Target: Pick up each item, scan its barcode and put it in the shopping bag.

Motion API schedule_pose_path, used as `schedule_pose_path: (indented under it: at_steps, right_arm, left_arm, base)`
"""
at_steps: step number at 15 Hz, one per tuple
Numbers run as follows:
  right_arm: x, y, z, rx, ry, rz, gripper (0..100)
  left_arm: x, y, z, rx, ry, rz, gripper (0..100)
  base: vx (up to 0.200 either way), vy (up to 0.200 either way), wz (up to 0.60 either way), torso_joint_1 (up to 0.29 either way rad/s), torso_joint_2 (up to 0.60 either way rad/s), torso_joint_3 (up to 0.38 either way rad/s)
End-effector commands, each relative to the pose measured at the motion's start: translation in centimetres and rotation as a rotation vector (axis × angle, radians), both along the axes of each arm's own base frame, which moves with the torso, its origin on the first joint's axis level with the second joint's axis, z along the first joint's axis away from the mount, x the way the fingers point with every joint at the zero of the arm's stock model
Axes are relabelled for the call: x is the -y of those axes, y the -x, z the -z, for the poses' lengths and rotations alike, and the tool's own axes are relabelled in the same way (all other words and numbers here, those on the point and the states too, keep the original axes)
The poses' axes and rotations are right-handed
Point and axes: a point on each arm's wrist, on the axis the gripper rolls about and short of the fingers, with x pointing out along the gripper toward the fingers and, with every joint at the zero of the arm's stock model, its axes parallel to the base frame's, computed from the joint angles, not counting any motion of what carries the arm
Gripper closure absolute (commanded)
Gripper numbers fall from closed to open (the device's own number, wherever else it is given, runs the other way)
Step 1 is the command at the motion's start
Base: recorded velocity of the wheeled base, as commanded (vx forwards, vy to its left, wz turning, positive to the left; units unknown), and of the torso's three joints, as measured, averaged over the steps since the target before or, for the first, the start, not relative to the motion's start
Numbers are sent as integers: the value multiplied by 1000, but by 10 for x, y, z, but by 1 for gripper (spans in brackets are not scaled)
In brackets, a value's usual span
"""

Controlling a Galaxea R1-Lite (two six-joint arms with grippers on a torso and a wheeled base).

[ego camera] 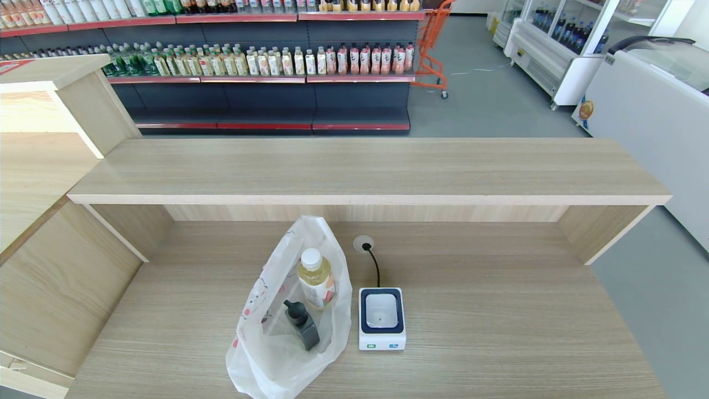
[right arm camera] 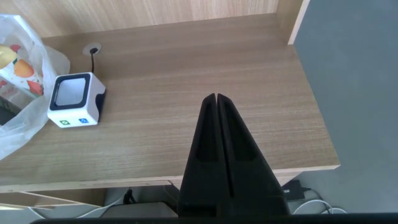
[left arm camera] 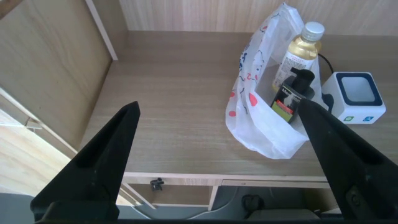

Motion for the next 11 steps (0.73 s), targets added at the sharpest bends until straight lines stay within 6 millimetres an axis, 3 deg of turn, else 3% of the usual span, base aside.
schedule_pose_path:
  at_steps: [1, 11]
  right_arm:
    - [0, 0, 0, -2, 0, 0, 100]
    - [0, 0, 0, -2, -3, 0, 100]
  left_arm:
    - [0, 0, 0, 1, 0, 0, 0]
    - [0, 0, 0, 1, 0, 0, 0]
  base:
    - [0, 0, 0, 0, 0, 0]
    - [0, 0, 0, 0, 0, 0]
